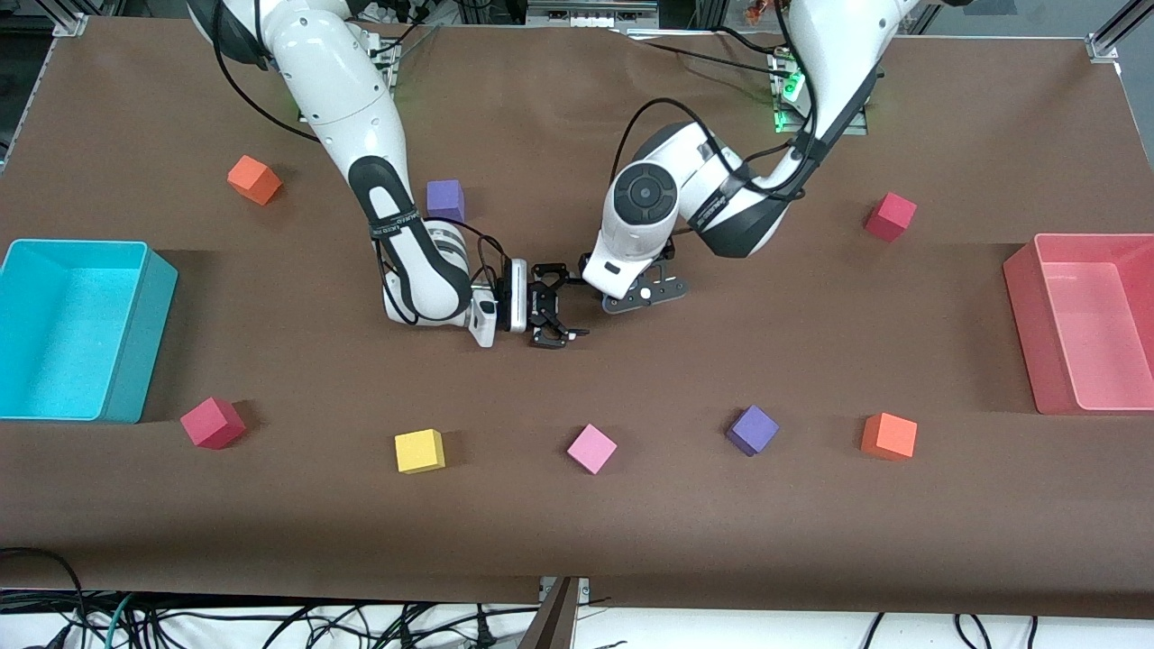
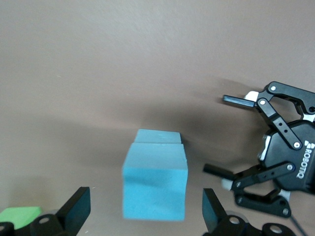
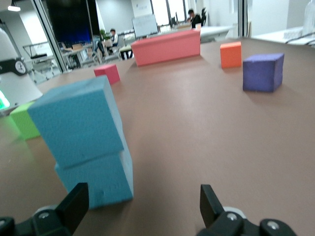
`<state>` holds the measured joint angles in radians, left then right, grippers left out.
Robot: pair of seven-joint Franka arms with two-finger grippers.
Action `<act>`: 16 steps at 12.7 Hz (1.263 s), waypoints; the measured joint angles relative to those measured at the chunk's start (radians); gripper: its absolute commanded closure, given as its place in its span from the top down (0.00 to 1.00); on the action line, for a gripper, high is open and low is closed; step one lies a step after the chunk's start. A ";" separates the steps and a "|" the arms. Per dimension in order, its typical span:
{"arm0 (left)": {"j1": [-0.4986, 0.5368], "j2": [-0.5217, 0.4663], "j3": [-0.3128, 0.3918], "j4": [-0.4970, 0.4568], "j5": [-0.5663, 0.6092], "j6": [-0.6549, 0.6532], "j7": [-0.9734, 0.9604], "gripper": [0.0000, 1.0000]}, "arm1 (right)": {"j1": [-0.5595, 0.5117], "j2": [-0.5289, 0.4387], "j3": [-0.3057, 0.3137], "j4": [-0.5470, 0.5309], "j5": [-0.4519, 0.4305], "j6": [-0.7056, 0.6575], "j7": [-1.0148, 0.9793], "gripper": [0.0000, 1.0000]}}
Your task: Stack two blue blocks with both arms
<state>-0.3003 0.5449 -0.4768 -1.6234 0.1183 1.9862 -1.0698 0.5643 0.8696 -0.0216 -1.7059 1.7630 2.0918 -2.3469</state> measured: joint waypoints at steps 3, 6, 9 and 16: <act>0.041 -0.103 0.000 0.009 -0.015 -0.100 0.000 1.00 | -0.001 -0.034 -0.050 0.022 -0.187 0.003 0.157 1.00; 0.091 -0.206 0.000 0.010 -0.051 -0.227 0.096 1.00 | -0.002 -0.128 -0.086 0.063 -0.508 0.004 0.473 1.00; 0.191 -0.294 0.001 0.010 -0.061 -0.357 0.295 1.00 | 0.000 -0.224 -0.087 0.160 -0.900 -0.035 0.892 1.00; 0.484 -0.424 0.007 0.010 -0.065 -0.494 0.860 1.00 | -0.004 -0.251 -0.195 0.418 -1.264 -0.247 1.321 1.00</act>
<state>0.1838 0.1205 -0.4697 -1.6133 0.0531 1.4918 -0.2100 0.5600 0.6188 -0.2164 -1.2876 0.4990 1.8452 -1.0261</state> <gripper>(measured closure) 0.000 0.000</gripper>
